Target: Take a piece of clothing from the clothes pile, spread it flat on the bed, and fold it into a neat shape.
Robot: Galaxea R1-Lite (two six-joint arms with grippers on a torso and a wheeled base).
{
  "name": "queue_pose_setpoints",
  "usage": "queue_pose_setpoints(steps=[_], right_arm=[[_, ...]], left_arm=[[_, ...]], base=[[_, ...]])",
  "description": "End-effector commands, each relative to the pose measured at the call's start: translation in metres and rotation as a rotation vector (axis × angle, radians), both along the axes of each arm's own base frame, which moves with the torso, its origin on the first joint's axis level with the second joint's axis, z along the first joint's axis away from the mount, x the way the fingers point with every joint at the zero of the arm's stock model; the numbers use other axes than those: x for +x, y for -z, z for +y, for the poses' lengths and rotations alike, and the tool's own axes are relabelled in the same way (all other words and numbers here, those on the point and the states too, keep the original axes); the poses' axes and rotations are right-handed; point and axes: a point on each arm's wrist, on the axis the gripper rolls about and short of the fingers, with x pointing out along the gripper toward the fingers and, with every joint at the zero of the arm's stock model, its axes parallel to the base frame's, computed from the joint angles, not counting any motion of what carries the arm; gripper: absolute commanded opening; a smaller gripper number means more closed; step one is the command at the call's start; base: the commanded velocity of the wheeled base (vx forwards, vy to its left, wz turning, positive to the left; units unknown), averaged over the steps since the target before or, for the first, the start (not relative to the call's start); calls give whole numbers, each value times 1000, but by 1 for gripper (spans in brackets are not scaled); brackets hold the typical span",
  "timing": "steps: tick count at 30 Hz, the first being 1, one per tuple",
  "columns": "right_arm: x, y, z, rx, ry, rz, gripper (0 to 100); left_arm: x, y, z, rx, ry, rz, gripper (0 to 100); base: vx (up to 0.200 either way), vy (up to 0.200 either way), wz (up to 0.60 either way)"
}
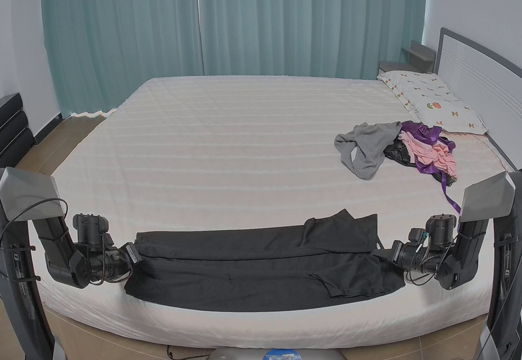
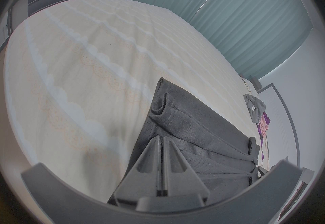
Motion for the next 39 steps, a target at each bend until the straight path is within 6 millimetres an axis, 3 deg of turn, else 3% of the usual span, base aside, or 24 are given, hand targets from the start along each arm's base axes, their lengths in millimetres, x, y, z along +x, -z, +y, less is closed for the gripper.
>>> queue_pose_setpoints(steps=[1,25,34,39], right_arm=[[-1,1,-3,3,10,4,0],[9,-12,-10,63,78,-69,0],[1,-18,-5,65,61,-113,0],[-2,-20,-4,67,59,-136,0]], left_arm=[[0,0,0,0,1,0,0],[1,-2,3,-32,-79,4,0],[-4,-18,8,-32,-101,-33,0],[-6,-17,8,-31,-100,-27,0]], base=[[0,0,0],[0,0,0],[0,0,0],[0,0,0]])
